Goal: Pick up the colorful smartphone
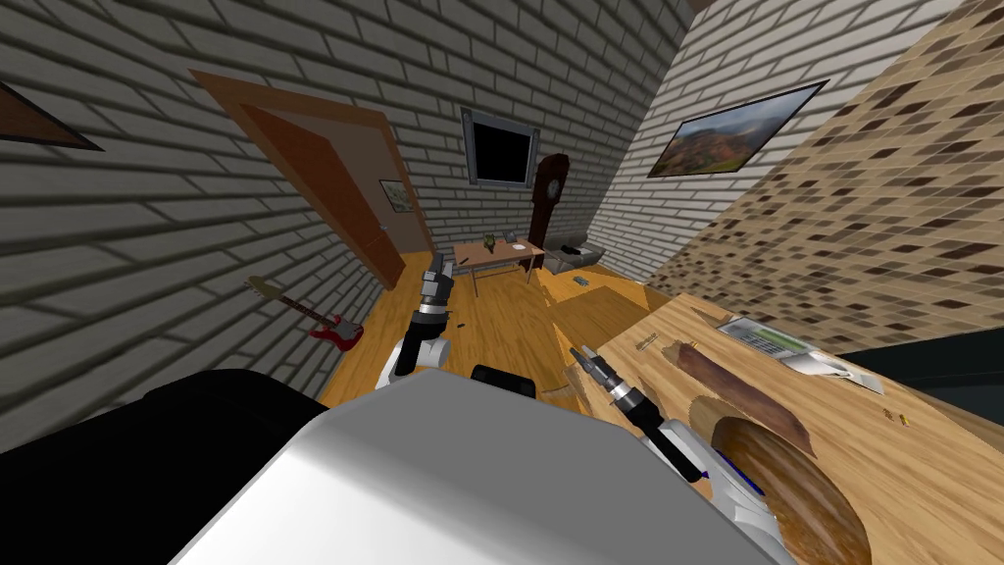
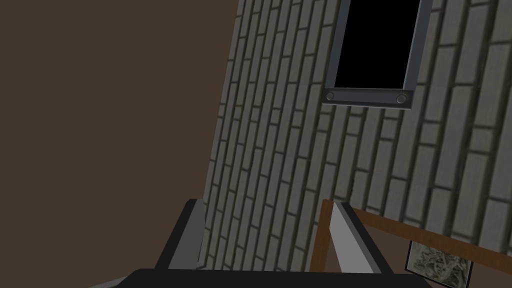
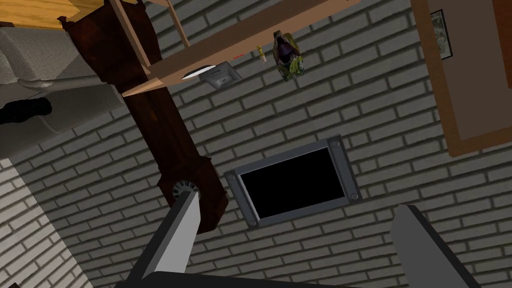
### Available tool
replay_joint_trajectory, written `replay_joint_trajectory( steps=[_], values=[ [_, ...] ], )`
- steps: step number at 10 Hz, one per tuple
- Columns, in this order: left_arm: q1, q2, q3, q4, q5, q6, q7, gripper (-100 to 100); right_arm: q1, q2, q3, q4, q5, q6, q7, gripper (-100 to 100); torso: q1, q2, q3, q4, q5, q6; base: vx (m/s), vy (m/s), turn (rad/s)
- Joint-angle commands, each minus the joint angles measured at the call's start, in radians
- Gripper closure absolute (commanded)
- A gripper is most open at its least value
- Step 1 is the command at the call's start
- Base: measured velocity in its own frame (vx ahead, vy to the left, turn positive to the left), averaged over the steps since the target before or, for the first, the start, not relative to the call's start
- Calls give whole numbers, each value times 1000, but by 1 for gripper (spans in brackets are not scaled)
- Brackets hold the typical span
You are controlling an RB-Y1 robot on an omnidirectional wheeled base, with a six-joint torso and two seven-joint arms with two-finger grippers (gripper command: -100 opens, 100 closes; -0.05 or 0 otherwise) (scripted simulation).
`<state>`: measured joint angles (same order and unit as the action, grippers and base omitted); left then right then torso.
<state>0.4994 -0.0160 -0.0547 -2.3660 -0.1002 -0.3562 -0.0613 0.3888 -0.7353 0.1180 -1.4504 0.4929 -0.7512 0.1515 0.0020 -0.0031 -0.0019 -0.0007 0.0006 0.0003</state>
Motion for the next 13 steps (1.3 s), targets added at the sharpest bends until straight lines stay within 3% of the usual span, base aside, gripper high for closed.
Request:
replay_joint_trajectory(
  steps=[1,2,3,4,5,6,9,10,13],
  values=[
    [0,0,0,0,0,0,0,0,-11,-21,9,50,17,-14,3,-100,0,0,0,0,0,0,48,11,32],
    [0,0,0,0,0,0,0,0,-11,-21,9,58,17,-14,3,-100,0,1,0,0,0,0,16,3,-10],
    [0,0,0,0,0,0,0,0,-22,-61,29,102,54,-32,8,-100,-1,2,1,0,0,0,27,11,86],
    [0,0,0,0,0,0,0,0,-22,-61,29,119,54,-32,8,-100,-1,2,1,0,0,0,31,11,39],
    [0,0,0,0,0,0,0,0,-35,-101,51,155,90,-50,13,-100,-1,2,1,0,0,0,36,23,57],
    [0,0,0,0,0,0,0,0,-35,-101,51,179,90,-50,13,-100,0,2,1,0,0,0,37,17,26],
    [0,0,0,0,0,0,0,0,-61,-178,99,264,163,-86,20,-100,-1,2,1,0,0,1,30,8,39],
    [0,0,0,0,0,0,0,0,-61,-178,99,297,163,-86,20,-100,-1,2,1,0,0,0,25,8,24],
    [0,0,0,0,0,0,0,0,-89,-250,150,414,235,-121,27,-100,-1,3,1,0,0,1,23,6,27]
  ],
)
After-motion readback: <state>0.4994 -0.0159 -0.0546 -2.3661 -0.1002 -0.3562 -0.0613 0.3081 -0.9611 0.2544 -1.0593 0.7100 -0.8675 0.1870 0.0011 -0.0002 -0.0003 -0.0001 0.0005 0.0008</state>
